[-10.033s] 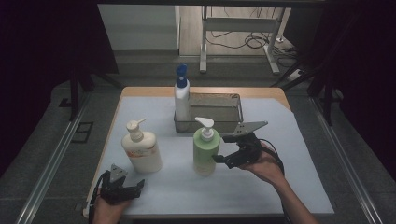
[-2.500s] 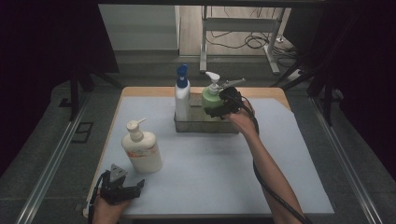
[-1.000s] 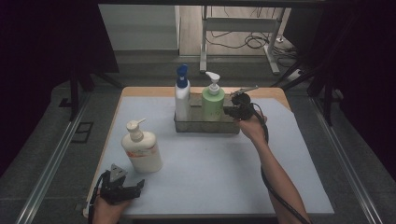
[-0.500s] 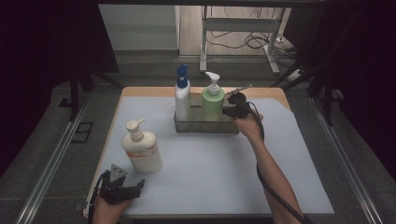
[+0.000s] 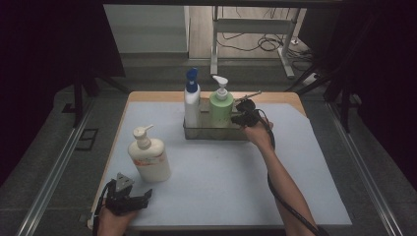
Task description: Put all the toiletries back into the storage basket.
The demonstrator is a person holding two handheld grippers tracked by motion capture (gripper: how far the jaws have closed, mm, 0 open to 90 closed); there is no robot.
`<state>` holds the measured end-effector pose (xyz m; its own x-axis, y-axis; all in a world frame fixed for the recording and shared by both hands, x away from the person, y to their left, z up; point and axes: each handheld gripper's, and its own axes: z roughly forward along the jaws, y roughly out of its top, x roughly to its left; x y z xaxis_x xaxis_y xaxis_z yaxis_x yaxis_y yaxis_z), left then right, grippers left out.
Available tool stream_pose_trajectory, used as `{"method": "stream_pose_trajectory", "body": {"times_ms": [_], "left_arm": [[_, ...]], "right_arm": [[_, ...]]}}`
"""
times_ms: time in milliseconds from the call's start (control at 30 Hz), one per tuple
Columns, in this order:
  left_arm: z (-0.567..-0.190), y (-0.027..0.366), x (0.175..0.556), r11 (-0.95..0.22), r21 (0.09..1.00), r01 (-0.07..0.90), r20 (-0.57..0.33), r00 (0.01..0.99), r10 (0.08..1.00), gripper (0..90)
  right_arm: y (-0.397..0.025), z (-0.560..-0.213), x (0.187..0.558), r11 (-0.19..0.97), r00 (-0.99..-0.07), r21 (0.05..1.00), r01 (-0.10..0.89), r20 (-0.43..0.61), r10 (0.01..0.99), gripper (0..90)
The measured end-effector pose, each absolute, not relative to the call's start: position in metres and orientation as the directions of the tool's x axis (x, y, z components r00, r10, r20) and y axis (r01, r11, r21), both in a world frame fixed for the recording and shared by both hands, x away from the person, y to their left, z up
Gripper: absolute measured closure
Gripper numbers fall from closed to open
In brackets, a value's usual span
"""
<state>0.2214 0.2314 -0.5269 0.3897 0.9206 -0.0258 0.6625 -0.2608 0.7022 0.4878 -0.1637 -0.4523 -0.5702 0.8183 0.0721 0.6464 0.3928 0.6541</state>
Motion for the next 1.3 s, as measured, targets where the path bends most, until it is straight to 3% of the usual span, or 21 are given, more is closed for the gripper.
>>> {"method": "stream_pose_trajectory", "body": {"times_ms": [1300], "left_arm": [[-0.527,0.232,0.222,-0.261,0.701,0.663,-0.026,0.390,0.921,10.8]], "right_arm": [[-0.135,-0.452,0.484,0.424,-0.605,0.648,0.632,0.071,0.793,89.9]]}}
